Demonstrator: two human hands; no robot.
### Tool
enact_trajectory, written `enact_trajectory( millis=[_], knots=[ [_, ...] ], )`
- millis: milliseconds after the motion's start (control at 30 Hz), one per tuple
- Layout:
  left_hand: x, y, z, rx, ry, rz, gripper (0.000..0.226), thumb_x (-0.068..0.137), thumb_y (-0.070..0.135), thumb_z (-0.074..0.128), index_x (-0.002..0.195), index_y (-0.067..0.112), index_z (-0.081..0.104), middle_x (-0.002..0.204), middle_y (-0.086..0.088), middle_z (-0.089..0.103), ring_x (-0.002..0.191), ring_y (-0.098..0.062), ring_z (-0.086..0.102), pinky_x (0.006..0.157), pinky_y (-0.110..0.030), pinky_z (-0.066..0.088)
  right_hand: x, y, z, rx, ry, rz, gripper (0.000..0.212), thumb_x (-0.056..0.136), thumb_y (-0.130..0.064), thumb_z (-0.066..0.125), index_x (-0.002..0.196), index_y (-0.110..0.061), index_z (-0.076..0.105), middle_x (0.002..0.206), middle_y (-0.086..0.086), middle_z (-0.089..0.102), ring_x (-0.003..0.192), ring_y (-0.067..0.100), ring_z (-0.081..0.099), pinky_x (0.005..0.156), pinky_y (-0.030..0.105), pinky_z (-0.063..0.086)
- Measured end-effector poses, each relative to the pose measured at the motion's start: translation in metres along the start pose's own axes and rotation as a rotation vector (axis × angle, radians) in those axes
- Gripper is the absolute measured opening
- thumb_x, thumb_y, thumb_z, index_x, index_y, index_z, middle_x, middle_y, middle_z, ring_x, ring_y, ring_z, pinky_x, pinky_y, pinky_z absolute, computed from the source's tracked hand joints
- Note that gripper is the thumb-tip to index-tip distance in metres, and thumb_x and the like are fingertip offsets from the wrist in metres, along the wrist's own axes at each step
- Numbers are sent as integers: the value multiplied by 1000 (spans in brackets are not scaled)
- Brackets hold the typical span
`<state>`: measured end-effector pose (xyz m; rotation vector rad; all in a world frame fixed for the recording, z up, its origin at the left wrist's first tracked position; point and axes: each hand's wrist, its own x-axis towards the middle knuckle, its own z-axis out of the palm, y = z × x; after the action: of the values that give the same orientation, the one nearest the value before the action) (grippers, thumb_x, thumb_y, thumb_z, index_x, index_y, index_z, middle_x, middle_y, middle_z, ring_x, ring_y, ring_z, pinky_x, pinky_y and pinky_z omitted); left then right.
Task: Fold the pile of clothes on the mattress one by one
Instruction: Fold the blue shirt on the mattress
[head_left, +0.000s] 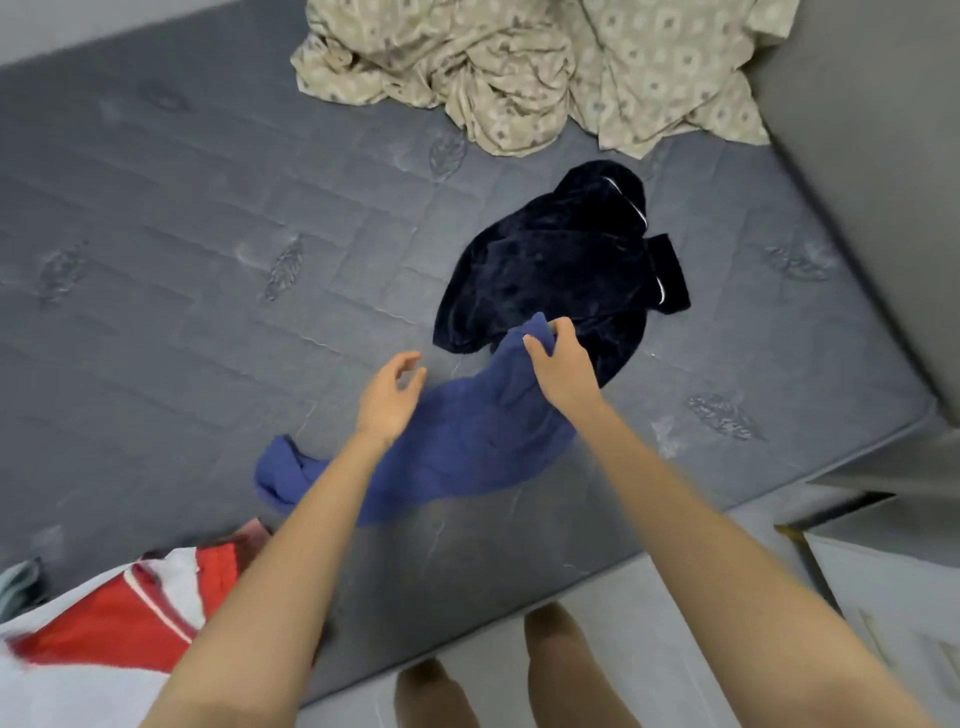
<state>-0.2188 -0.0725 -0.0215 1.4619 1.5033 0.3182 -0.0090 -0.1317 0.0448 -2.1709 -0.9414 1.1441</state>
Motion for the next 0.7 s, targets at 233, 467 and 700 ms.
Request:
enact_trajectory(
  millis=[233, 467, 700],
  knots=[
    [14, -51, 60, -1, 26, -173, 42, 98, 17, 52, 138, 9, 47, 141, -6, 51, 132, -22, 45, 113, -39, 31, 79, 84, 1, -131, -60, 78, 26, 101, -19, 45, 126, -10, 42, 109, 12, 59, 85, 26, 55, 74, 44, 48],
    [19, -117, 53, 71, 61, -306, 49, 97, 24, 51, 145, 20, 40, 149, 0, 44, 137, -22, 40, 114, -46, 30, 105, 131, 34, -468, 120, -45, 53, 95, -16, 54, 145, -12, 36, 147, 14, 39, 135, 34, 34, 108, 45, 34],
    [6, -181, 19, 334, 198, -404, 48, 97, 21, 51, 143, 13, 40, 150, -14, 35, 137, -34, 31, 109, -50, 29, 98, 123, 122, -567, -139, -333, 53, 93, -18, 58, 143, -12, 43, 150, 13, 38, 143, 33, 27, 117, 43, 22]
  ],
)
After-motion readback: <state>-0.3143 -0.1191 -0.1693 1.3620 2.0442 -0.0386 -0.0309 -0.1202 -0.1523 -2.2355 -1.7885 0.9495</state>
